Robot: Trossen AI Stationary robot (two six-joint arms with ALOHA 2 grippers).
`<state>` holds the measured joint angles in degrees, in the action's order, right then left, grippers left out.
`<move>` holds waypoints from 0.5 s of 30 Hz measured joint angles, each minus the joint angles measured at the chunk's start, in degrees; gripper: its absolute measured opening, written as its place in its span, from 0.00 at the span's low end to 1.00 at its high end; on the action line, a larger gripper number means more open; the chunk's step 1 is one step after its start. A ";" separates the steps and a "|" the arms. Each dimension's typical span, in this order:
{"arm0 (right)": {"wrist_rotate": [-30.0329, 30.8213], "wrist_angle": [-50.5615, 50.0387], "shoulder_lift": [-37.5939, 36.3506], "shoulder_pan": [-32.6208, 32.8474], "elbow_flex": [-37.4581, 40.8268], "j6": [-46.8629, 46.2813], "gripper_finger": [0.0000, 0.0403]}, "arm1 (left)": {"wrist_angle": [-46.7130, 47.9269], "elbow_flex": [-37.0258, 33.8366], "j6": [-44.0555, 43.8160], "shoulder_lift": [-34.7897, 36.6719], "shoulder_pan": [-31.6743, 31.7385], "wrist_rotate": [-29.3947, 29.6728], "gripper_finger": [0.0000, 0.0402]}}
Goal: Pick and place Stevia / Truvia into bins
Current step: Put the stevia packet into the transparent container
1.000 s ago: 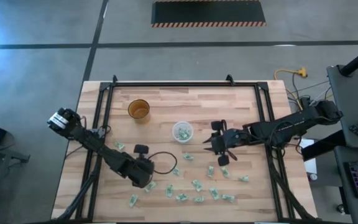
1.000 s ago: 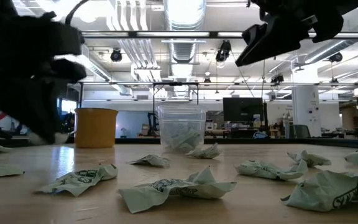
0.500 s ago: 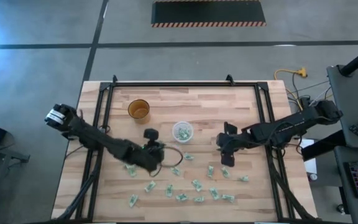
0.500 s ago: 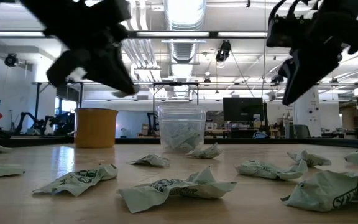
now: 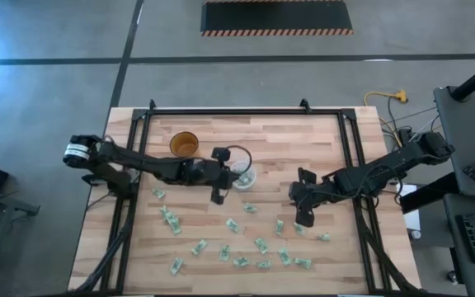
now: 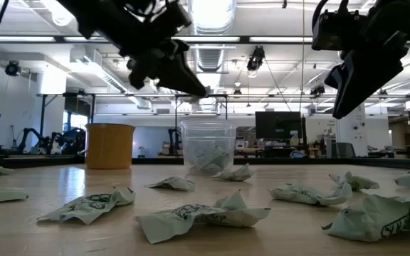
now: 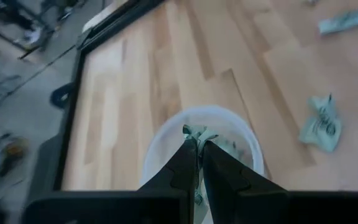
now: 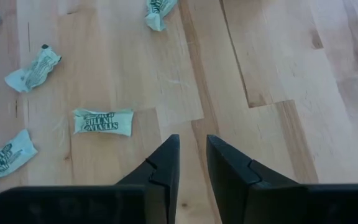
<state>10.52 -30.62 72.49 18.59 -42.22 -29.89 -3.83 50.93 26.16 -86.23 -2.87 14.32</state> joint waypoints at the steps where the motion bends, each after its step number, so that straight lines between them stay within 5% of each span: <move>1: 0.00 0.06 0.00 0.03 0.01 -0.11 0.17 | 0.00 0.00 0.01 -0.34 0.71 -0.71 0.02; 10: 0.02 1.12 0.00 0.41 0.39 -0.10 0.19 | -1.46 -0.08 -0.26 -3.53 3.03 -1.69 0.03; 15: 0.04 1.84 0.00 0.41 0.63 0.05 0.19 | -1.64 -0.01 -0.27 -3.60 3.03 -3.36 0.14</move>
<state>10.57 -28.78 72.49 19.00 -41.58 -29.85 -5.47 50.92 25.89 -89.82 0.16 10.96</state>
